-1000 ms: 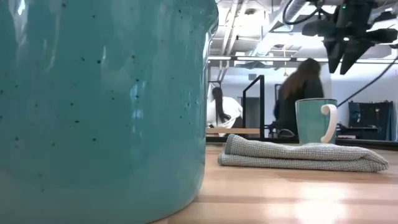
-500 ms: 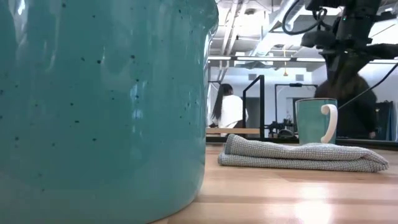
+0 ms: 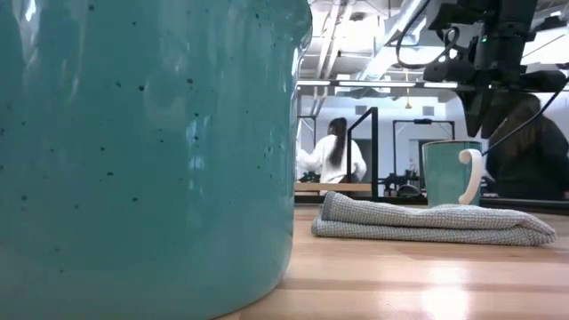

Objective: Stack small to large cups/mugs on shelf
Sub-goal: Put the white mug on the shelf

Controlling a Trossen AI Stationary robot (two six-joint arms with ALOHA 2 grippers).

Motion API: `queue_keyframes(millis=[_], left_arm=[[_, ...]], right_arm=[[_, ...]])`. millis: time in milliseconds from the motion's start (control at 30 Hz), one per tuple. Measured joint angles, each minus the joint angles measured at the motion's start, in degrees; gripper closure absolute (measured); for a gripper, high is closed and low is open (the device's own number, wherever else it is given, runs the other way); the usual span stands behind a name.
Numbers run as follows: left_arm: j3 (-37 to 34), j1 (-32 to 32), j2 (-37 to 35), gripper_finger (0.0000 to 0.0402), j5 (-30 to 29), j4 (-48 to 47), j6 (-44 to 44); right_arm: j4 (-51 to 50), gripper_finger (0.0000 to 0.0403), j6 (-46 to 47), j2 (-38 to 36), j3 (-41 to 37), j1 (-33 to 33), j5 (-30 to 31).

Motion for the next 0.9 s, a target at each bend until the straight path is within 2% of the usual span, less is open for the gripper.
queue_keyframes(millis=[333,700,900], left_arm=[[0.00,-0.02,0.00,0.0304,0.02,-0.02,0.67],[0.00,0.00,0.00,0.0304,0.02,-0.02,0.62],[0.00,-0.01,0.00,0.0304,0.02,-0.02,0.60]], right_arm=[[0.44,0.0273,0.03,-0.24,0.00,-0.01,-0.37],[0.55,0.0166,0.14,-0.24,0.02,0.00,-0.54],[0.57,0.0154,0.09,-0.24,0.02,0.00,-0.50]])
